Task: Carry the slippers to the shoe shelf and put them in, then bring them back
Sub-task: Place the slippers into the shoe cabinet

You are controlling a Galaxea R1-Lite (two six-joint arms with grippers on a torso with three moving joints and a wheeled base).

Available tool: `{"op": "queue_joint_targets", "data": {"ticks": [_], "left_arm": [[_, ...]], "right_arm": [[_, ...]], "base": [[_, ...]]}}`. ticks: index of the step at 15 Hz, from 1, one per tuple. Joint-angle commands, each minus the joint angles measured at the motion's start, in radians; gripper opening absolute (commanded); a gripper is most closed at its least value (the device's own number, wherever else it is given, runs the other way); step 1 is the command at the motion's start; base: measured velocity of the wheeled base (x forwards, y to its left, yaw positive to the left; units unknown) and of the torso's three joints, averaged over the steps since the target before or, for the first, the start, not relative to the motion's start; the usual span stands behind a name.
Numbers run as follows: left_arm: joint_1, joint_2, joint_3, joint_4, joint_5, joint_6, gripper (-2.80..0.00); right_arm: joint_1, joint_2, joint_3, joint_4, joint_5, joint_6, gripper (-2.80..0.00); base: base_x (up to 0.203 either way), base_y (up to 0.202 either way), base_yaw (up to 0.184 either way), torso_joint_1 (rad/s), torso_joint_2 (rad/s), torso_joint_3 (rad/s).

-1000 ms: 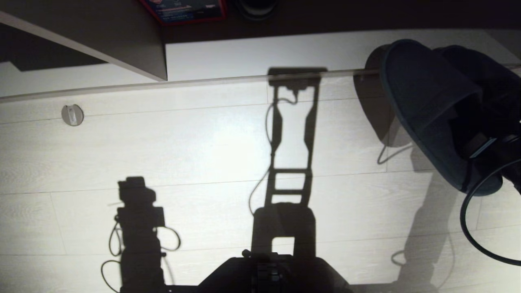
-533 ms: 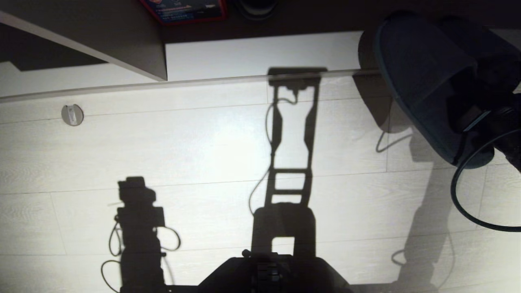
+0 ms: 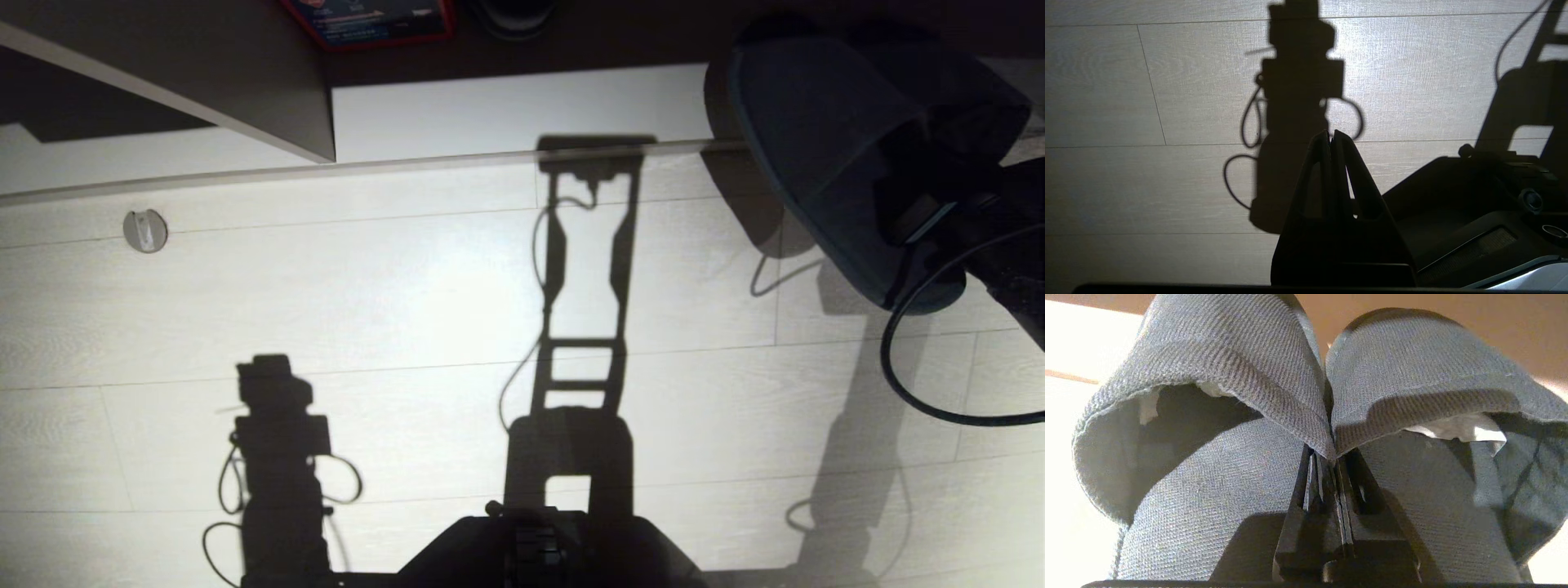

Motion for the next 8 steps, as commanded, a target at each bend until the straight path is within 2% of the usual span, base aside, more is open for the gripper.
{"op": "queue_joint_targets", "data": {"ticks": [1,6,8], "left_arm": [[0.000,0.000,0.000,0.000,0.001,0.000,-2.80],[0.000,0.000,0.000,0.000,0.002,0.001,-2.80],[0.000,0.000,0.000,0.000,0.002,-0.001,-2.80]], "right_arm": [[0.000,0.055,-0.067,-0.008,0.008,-0.003,-2.80],[0.000,0.131,-0.186,-0.010,0.012,-0.007,-2.80],[0.000,0.137,-0.193,-0.010,0.012,-0.007,-2.80]], "base": [[0.000,0.000,0.000,0.000,0.00,0.000],[0.000,0.000,0.000,0.000,0.00,0.000],[0.000,0.000,0.000,0.000,0.00,0.000]]}}
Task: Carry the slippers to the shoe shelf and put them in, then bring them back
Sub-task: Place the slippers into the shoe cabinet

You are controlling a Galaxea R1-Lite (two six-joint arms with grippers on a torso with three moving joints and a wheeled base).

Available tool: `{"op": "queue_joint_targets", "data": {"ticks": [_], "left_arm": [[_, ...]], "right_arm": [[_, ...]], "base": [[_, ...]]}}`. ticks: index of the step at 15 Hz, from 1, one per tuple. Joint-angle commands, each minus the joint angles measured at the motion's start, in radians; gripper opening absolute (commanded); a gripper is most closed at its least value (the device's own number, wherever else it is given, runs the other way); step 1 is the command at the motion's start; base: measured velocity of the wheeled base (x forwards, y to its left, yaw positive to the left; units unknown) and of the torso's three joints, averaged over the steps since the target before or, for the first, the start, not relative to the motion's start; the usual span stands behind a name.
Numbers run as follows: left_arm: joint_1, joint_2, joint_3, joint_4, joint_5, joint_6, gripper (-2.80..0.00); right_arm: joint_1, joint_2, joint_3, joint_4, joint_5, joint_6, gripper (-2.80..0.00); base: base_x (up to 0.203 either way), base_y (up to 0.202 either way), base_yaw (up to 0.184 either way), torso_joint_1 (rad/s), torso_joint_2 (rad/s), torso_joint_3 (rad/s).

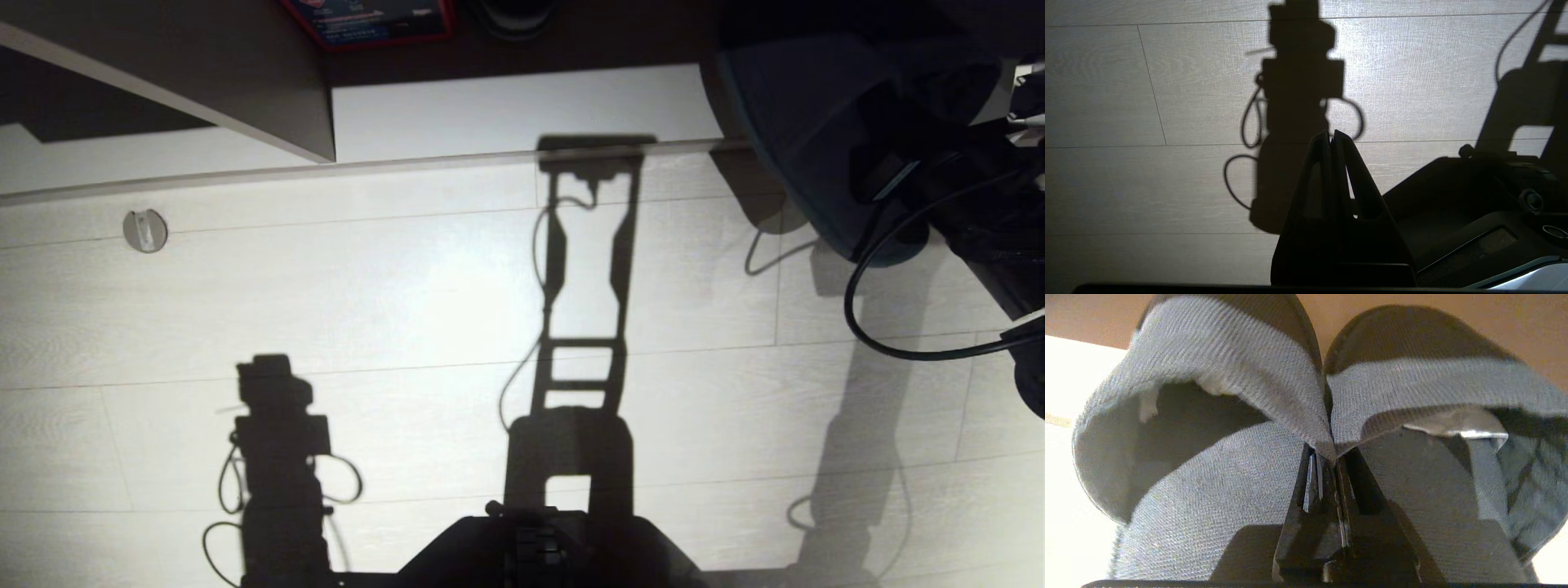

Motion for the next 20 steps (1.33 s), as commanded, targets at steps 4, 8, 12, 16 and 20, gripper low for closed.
{"op": "queue_joint_targets", "data": {"ticks": [4,8,12,16,20], "left_arm": [[0.000,0.000,0.000,0.000,-0.001,-0.002,-2.80],[0.000,0.000,0.000,0.000,-0.001,-0.002,-2.80],[0.000,0.000,0.000,0.000,0.001,-0.002,-2.80],[0.000,0.000,0.000,0.000,-0.001,-0.002,-2.80],[0.000,0.000,0.000,0.000,0.001,-0.002,-2.80]], "right_arm": [[0.000,0.053,-0.103,-0.007,0.000,-0.014,-2.80],[-0.015,0.099,-0.161,-0.008,0.000,-0.024,-2.80],[-0.025,0.162,-0.240,-0.008,-0.007,-0.030,-2.80],[-0.036,0.196,-0.302,-0.008,-0.025,-0.028,-2.80],[-0.037,0.208,-0.322,-0.008,-0.029,-0.028,-2.80]], "base": [[0.000,0.000,0.000,0.000,0.00,0.000],[0.000,0.000,0.000,0.000,0.00,0.000],[0.000,0.000,0.000,0.000,0.00,0.000],[0.000,0.000,0.000,0.000,0.00,0.000],[0.000,0.000,0.000,0.000,0.00,0.000]]}}
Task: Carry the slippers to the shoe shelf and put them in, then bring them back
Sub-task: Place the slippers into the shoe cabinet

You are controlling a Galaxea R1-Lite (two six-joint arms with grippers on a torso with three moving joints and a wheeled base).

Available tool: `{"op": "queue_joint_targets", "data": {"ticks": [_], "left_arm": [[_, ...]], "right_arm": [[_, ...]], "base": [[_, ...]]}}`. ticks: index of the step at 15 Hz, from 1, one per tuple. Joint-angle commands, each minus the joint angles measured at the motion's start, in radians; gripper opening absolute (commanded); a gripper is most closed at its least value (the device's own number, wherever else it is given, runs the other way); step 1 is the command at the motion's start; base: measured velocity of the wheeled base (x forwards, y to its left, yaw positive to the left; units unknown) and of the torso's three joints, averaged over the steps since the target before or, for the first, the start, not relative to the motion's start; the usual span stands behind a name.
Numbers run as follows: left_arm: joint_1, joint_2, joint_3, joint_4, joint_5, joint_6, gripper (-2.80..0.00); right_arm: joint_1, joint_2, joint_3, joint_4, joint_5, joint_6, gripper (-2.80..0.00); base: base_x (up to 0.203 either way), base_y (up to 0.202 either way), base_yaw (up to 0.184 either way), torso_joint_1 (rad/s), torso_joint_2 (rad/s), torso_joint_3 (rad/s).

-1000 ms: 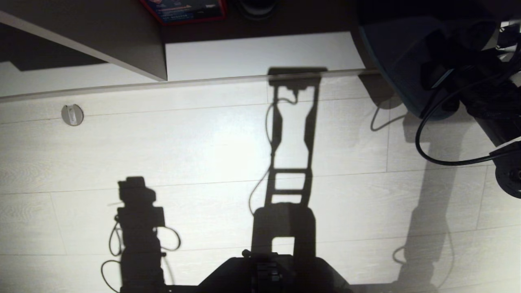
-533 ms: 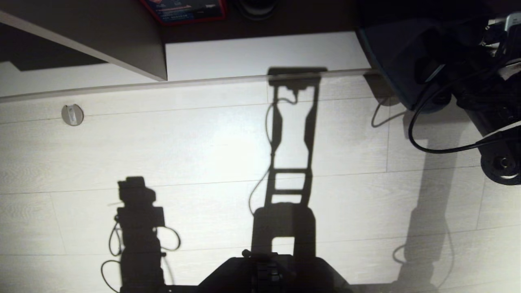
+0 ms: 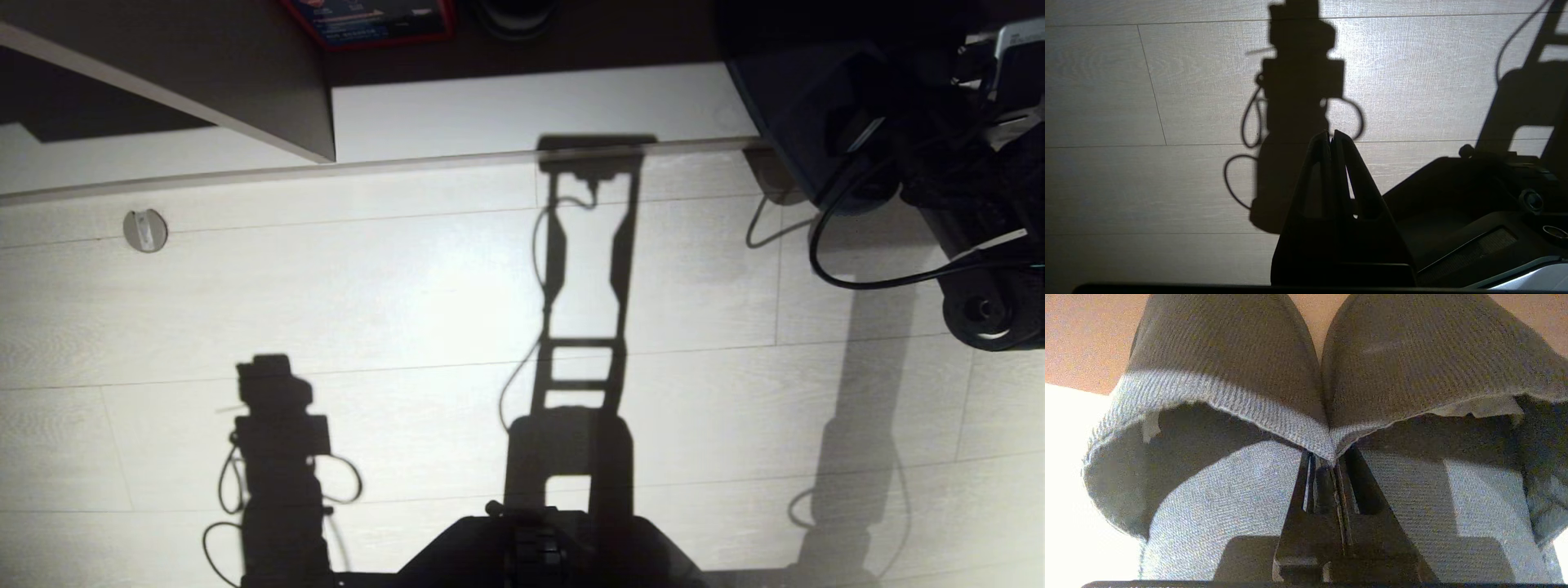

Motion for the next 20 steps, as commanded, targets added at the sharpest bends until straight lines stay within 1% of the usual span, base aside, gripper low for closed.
{"op": "queue_joint_targets", "data": {"ticks": [1,6,14,15,16,20], "left_arm": [[0.000,0.000,0.000,0.000,0.000,-0.001,-2.80],[0.000,0.000,0.000,0.000,-0.001,-0.001,-2.80],[0.000,0.000,0.000,0.000,-0.001,-0.001,-2.80],[0.000,0.000,0.000,0.000,0.000,-0.001,-2.80],[0.000,0.000,0.000,0.000,0.000,0.000,-2.80],[0.000,0.000,0.000,0.000,0.000,-0.001,-2.80]], "right_arm": [[0.000,0.014,-0.015,-0.008,0.000,-0.001,-2.80],[0.000,0.055,-0.070,-0.007,-0.020,-0.001,-2.80],[0.000,0.047,-0.069,-0.007,-0.021,0.000,-2.80],[0.000,0.044,-0.069,-0.007,-0.024,0.000,-1.94],[0.000,0.040,-0.067,-0.007,-0.027,0.000,0.00],[0.000,0.033,-0.066,-0.005,-0.027,0.002,0.00]], "base": [[0.000,0.000,0.000,0.000,0.00,0.000],[0.000,0.000,0.000,0.000,0.00,0.000],[0.000,0.000,0.000,0.000,0.00,0.000],[0.000,0.000,0.000,0.000,0.00,0.000],[0.000,0.000,0.000,0.000,0.00,0.000],[0.000,0.000,0.000,0.000,0.00,0.000]]}}
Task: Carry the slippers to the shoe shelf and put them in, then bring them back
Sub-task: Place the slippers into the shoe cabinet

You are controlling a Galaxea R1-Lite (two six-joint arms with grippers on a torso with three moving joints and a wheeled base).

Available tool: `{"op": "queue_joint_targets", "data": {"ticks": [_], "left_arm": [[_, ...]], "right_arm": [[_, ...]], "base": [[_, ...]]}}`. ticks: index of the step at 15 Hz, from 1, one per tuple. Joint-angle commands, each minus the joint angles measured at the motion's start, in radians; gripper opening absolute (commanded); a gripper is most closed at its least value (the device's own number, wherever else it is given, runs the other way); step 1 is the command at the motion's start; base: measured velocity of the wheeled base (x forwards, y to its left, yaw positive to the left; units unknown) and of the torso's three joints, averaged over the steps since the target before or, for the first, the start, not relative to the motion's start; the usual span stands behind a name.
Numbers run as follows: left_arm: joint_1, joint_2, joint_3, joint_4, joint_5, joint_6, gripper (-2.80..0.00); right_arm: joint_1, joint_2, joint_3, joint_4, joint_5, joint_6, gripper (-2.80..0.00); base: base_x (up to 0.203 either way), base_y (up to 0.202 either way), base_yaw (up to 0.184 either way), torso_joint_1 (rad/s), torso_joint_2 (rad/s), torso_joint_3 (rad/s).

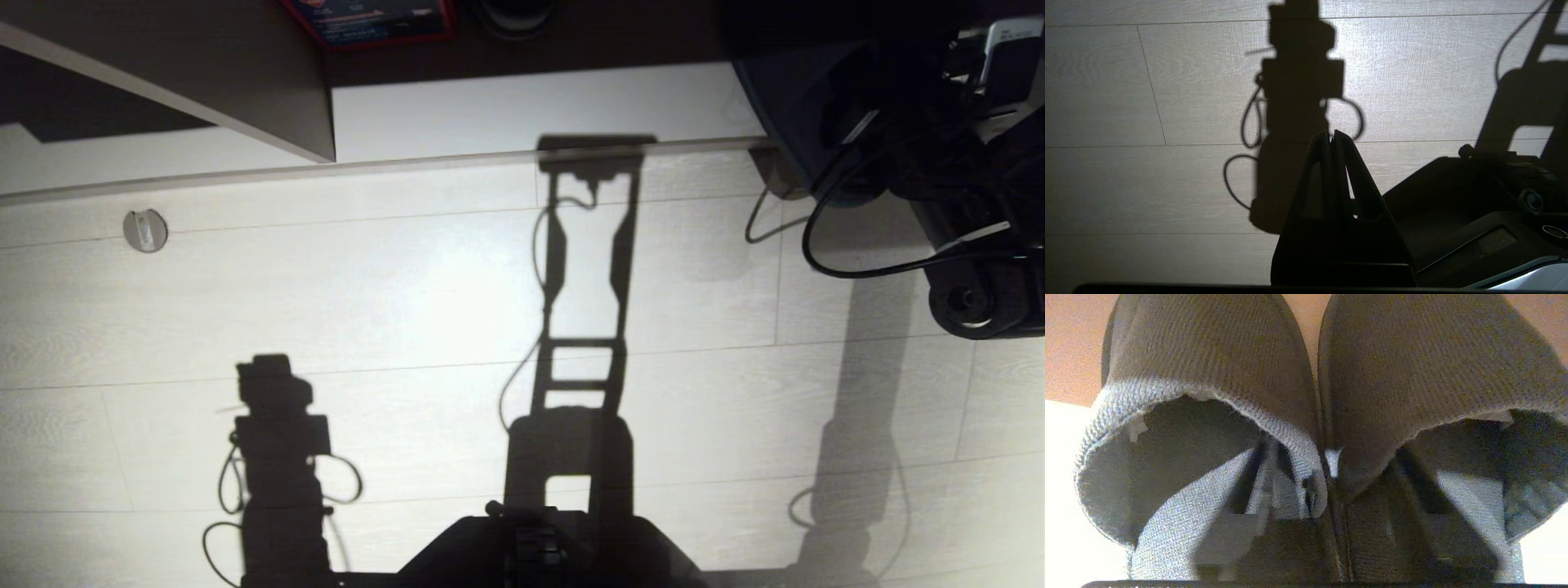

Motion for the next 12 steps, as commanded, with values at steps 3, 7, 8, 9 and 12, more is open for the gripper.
{"op": "queue_joint_targets", "data": {"ticks": [3,7,8,9,12], "left_arm": [[0.000,0.000,0.000,0.000,0.002,-0.001,-2.80],[0.000,0.000,0.000,0.000,0.000,-0.001,-2.80],[0.000,0.000,0.000,0.000,0.000,-0.001,-2.80],[0.000,0.000,0.000,0.000,0.002,-0.001,-2.80],[0.000,0.000,0.000,0.000,0.002,-0.001,-2.80]], "right_arm": [[0.000,-0.011,0.005,-0.007,0.002,0.000,0.00],[0.000,-0.019,0.015,-0.006,0.002,0.002,0.00],[-0.001,-0.028,0.024,-0.005,0.003,0.003,0.00],[0.000,-0.036,0.037,-0.004,0.004,0.005,0.00],[0.000,-0.040,0.042,-0.004,0.005,0.005,0.00]], "base": [[0.000,0.000,0.000,0.000,0.00,0.000],[0.000,0.000,0.000,0.000,0.00,0.000],[0.000,0.000,0.000,0.000,0.00,0.000],[0.000,0.000,0.000,0.000,0.00,0.000],[0.000,0.000,0.000,0.000,0.00,0.000]]}}
